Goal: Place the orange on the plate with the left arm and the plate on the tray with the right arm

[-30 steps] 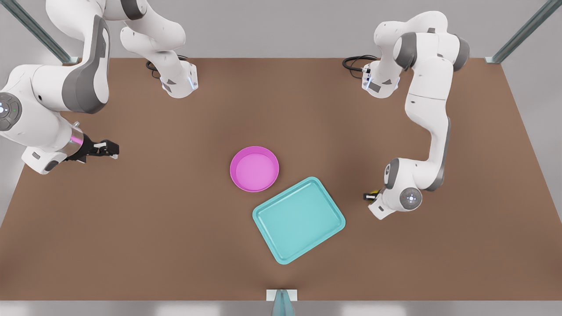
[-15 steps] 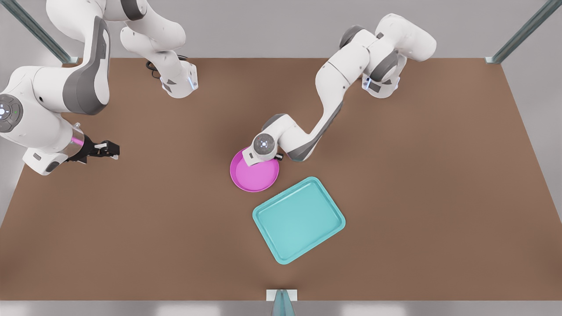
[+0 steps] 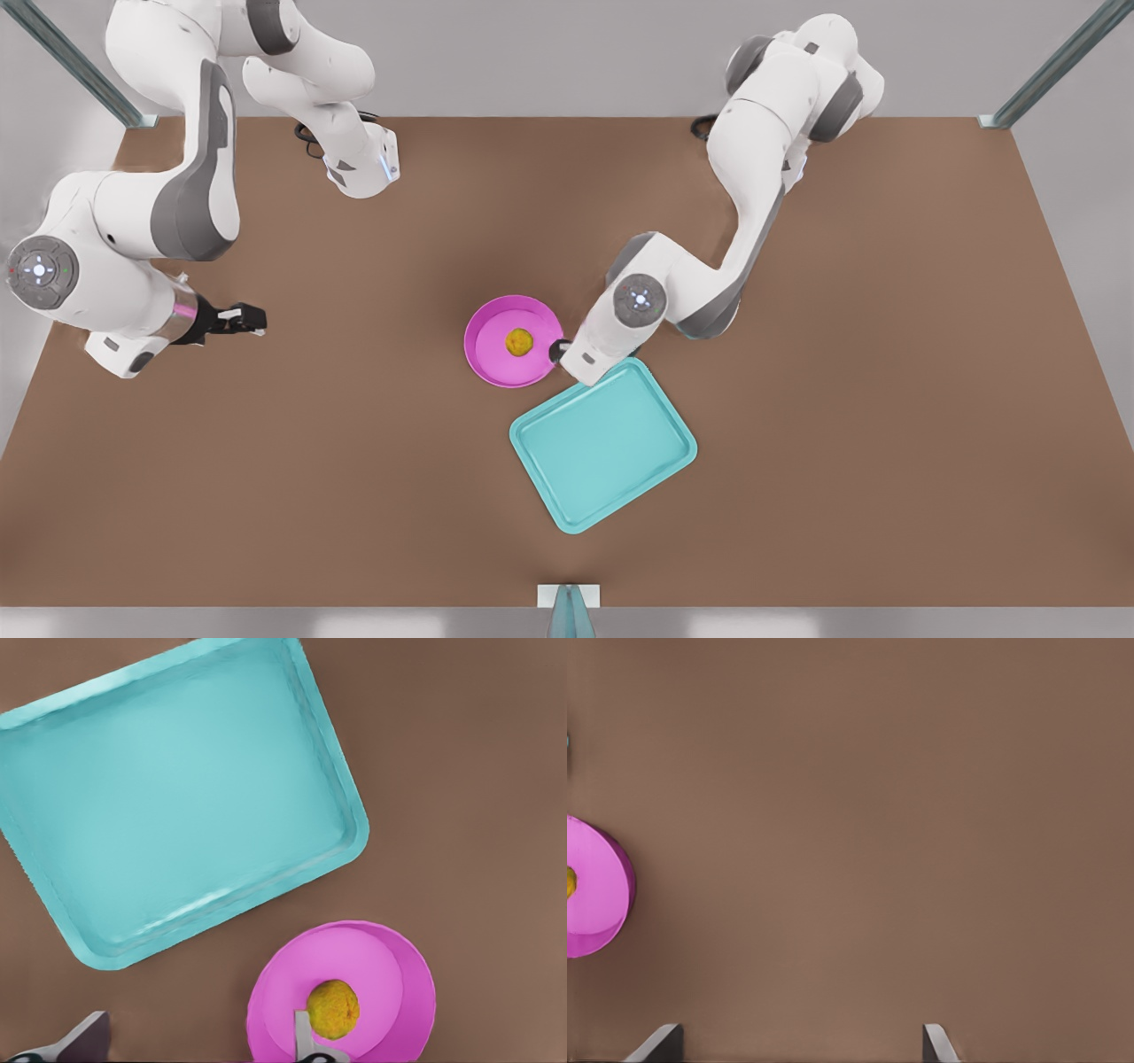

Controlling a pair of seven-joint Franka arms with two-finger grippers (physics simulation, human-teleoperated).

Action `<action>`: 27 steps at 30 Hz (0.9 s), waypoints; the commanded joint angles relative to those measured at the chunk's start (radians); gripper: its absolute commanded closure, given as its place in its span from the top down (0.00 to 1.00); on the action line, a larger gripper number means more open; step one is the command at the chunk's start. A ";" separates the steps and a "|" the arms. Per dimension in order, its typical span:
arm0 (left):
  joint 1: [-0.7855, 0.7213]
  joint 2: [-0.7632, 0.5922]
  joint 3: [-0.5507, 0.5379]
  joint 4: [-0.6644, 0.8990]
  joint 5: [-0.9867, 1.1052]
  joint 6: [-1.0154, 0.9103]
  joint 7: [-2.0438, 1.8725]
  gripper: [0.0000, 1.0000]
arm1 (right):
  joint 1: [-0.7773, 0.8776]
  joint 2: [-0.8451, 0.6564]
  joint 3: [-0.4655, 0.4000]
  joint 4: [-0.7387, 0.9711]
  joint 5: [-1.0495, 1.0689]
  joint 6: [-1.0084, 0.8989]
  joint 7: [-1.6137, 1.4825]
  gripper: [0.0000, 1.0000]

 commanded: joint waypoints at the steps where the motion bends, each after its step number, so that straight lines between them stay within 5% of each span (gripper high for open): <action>1: 0.137 -0.121 0.072 0.003 -0.007 -0.609 0.366 1.00 | 0.026 0.110 0.006 -0.002 0.255 0.085 0.000 1.00; 4: 0.138 -0.187 0.383 0.003 -0.012 -0.694 0.568 1.00 | 0.056 0.183 0.043 -0.084 0.377 0.194 -0.009 1.00; 6: 0.144 -0.185 0.451 0.038 -0.022 -0.729 0.564 1.00 | 0.085 0.055 0.095 -0.322 0.419 0.449 -0.013 1.00; 7: 0.158 -0.220 0.427 0.012 -0.013 -0.732 0.568 1.00 | 0.085 -0.003 0.139 -0.437 0.419 0.558 -0.013 1.00; 8: 0.340 -0.349 0.182 -0.135 0.071 -0.582 0.576 1.00 | 0.085 -0.043 0.173 -0.517 0.419 0.601 -0.013 1.00; 9: 0.368 -0.455 0.121 -0.287 0.148 -0.406 0.598 1.00 | 0.085 -0.078 0.210 -0.609 0.420 0.690 -0.013 1.00; 14: 0.375 -0.379 0.137 -0.235 0.156 -0.511 0.680 1.00 | 0.139 -0.097 0.306 -0.846 0.442 1.082 0.110 1.00; 16: 0.373 -0.420 0.163 -0.147 0.143 -0.718 0.688 1.00 | 0.170 -0.042 0.308 -0.841 0.440 1.223 0.231 1.00; 27: 0.376 -0.406 0.180 -0.130 0.120 -0.769 0.772 1.00 | 0.145 0.044 0.306 -0.819 0.440 1.257 0.210 1.00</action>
